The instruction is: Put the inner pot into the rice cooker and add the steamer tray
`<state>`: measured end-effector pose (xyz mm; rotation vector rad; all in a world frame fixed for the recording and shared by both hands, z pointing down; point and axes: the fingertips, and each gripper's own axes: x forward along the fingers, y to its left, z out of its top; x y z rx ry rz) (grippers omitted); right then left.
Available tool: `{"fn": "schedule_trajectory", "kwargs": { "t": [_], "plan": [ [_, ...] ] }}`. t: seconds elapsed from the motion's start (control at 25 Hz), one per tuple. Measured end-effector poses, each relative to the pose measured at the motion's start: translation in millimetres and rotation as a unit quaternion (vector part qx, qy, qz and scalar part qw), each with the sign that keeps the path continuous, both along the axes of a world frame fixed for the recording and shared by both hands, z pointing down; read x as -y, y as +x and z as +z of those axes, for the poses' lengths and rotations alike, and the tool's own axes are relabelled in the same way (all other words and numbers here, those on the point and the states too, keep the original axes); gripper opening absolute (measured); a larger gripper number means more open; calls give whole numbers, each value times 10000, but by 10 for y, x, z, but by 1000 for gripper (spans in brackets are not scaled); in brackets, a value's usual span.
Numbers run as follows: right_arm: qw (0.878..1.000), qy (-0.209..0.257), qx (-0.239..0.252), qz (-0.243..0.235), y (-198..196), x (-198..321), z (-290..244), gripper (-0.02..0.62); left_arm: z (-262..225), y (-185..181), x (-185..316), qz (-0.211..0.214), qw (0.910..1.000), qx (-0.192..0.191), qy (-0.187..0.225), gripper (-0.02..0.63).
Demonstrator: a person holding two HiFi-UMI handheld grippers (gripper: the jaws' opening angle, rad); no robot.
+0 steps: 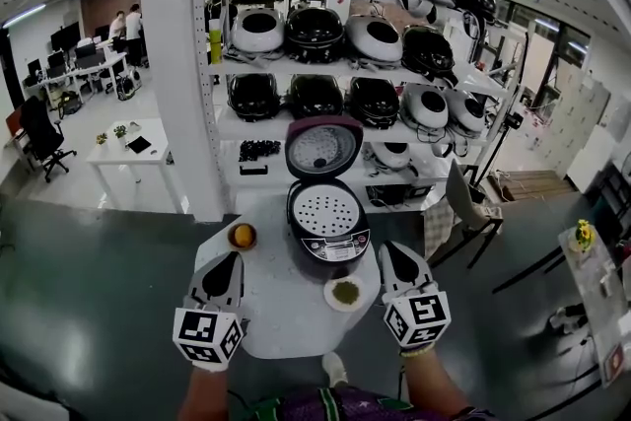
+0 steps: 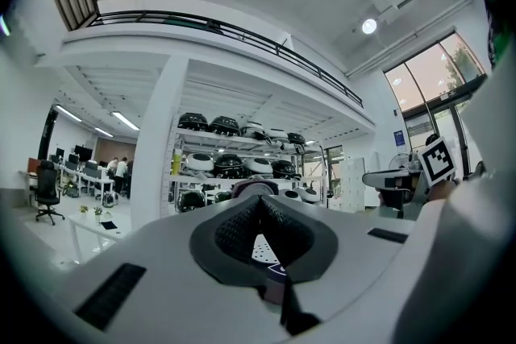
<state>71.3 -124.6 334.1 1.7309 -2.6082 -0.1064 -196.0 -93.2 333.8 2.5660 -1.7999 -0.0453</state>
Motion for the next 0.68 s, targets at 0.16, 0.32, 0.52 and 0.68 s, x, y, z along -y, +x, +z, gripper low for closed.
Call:
{"fn": "schedule_trajectory", "kwargs": {
  "t": [0.16,0.32,0.52,0.68],
  "plan": [
    [10000,-2,18,13,29,15,-25,5,2,44,18,50,10000,-13,-25,21],
    [10000,-27,43,13,43,22,0,5,14,73,30,82,10000,-28,-16,22],
    [10000,-10,88,45,92,33,-14,5,64,65,71,49,9999,-62,-96,22],
    [9999,-14,130,55,129,60,-33,5,82,67,96,13,9999,-59,-120,21]
  ]
}}
